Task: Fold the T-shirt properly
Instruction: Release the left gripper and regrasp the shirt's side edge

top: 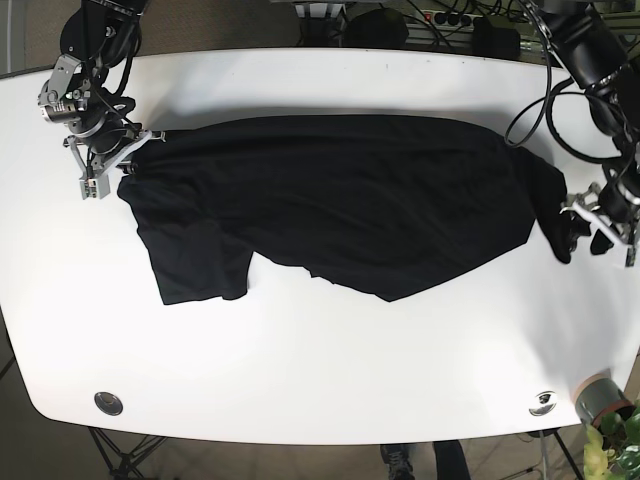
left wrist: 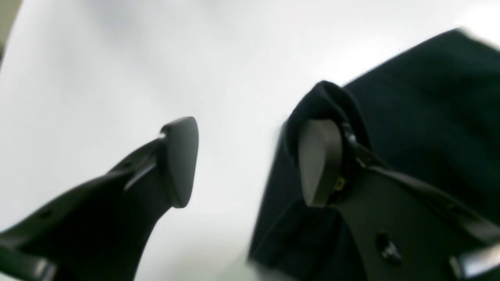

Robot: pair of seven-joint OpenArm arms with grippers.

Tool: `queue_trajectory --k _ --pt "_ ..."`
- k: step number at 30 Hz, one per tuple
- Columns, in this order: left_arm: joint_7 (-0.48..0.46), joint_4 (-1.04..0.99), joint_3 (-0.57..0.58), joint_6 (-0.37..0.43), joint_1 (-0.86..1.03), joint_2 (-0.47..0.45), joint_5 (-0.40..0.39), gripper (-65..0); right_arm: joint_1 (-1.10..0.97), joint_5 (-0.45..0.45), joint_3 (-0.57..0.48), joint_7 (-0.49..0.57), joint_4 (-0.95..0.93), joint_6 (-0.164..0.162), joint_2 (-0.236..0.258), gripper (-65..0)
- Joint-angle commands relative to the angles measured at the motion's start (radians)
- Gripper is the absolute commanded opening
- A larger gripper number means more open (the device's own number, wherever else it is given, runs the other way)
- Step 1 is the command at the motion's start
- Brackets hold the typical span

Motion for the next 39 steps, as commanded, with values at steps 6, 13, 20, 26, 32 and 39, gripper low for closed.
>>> queue_trajectory --k 6,13,20,26,32,39 --pt "-0.028 -0.195 0.131 -0.003 -0.164 -0.014 -0.011 -26.8 0.007 0.010 0.005 0.045 0.020 0.002 0.014 -63.1" --pt "-0.031 -0.275 0.196 -0.003 -0.221 -0.019 -0.017 -26.8 0.007 0.010 0.005 0.045 0.020 0.001 0.014 -63.1" --pt "0.127 -0.208 0.189 -0.003 -0.186 -0.028 -0.017 -27.1 0.007 0.010 0.005 0.045 0.019 -0.001 0.005 -63.1" --pt "0.205 -0.028 0.186 -0.003 -0.043 -0.056 -0.018 -27.2 0.007 0.008 0.003 0.065 0.019 -0.001 -0.012 -63.1" --pt "0.204 0.141 0.186 -0.003 0.112 -0.073 -0.018 -27.2 0.007 0.008 0.003 0.071 0.017 0.001 -0.014 -63.1" --pt "0.179 0.171 0.145 -0.003 0.087 -0.030 -0.014 -27.2 0.007 0.008 0.002 0.073 0.016 0.002 -0.014 -63.1"
